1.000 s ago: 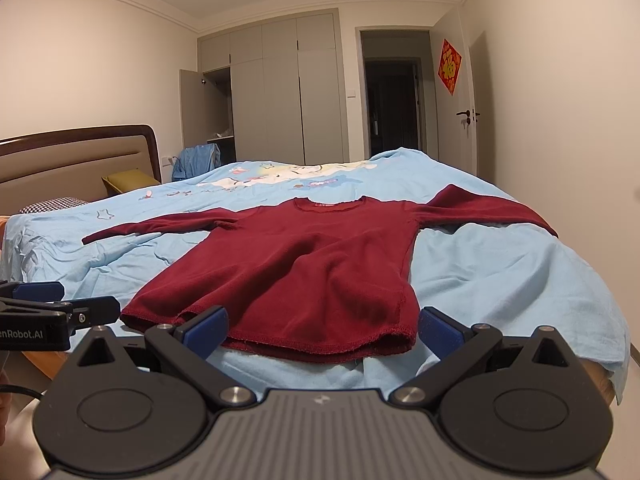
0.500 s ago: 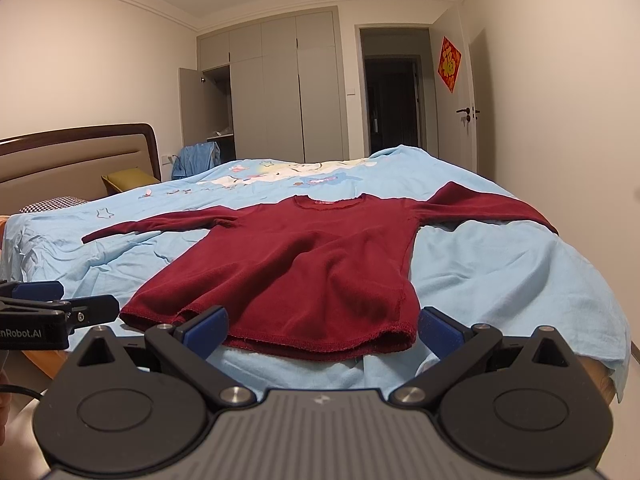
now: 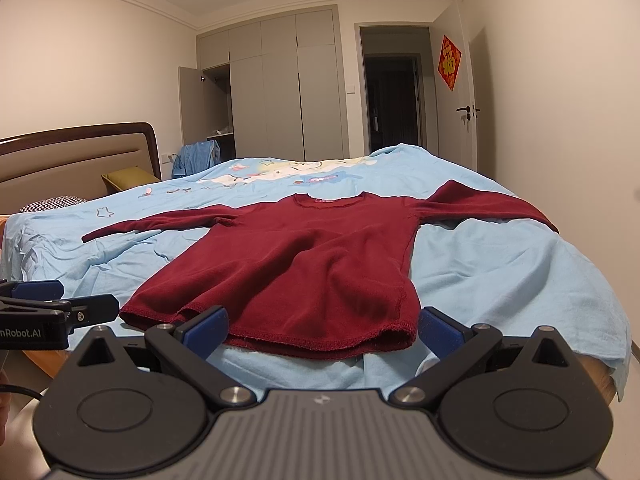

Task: Fold small clothes

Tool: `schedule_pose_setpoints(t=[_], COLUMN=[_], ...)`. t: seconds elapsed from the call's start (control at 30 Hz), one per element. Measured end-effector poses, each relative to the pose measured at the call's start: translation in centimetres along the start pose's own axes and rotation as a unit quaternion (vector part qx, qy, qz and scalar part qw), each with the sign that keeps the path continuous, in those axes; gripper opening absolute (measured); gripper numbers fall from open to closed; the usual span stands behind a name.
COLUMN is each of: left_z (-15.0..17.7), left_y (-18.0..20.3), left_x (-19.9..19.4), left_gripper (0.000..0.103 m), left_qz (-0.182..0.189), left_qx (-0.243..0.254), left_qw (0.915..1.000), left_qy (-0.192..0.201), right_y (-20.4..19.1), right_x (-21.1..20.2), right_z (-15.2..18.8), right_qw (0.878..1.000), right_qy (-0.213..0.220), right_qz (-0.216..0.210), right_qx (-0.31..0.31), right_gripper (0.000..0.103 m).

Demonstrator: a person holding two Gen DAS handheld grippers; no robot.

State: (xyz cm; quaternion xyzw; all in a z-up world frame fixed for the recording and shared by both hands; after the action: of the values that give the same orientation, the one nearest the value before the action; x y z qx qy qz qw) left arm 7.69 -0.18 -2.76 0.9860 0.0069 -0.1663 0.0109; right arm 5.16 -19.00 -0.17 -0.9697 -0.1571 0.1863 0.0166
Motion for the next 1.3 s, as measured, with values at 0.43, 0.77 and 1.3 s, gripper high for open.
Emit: schedule_pose_setpoints(t=[0.43,0.77,1.3], left_z=[0.0,0.0,0.0], left_y=[0.0,0.0,0.1], left_x=[0.0,0.0,-0.1], left_gripper=[0.102,0.102,0.102], left_qz=[0.000,0.000,0.000], left_qx=[0.000,0.000,0.000], left_qw=[1.0000,1.0000,1.0000], left_qy=[0.000,-0.001,-0.002], right_y=[-0.1,0.1,0.1], right_x=[0.0,0.1,0.0], right_z=[0.0,0.3,0.1], right_qw=[1.000,1.000,1.000], right_qy=[-0.001,-0.002,-0.004], right_qz=[0.000,0.000,0.000], right_qx=[0.000,0.001,0.002], right_gripper=[0.103,0.103,0.103])
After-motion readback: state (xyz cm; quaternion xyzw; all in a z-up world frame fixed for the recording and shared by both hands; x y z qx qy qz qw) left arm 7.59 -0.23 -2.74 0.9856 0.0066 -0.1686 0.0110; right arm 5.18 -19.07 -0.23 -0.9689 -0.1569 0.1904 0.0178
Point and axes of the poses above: each gripper's, at about its wrist camera, not at the fingertips, and x roughly the way its jaws point, y to its right, z to its underside, the point moved 8 cm from there along x, roughly the way its jaws point, and after that the axes turned 1 degree about y, right-handed, at the moved point
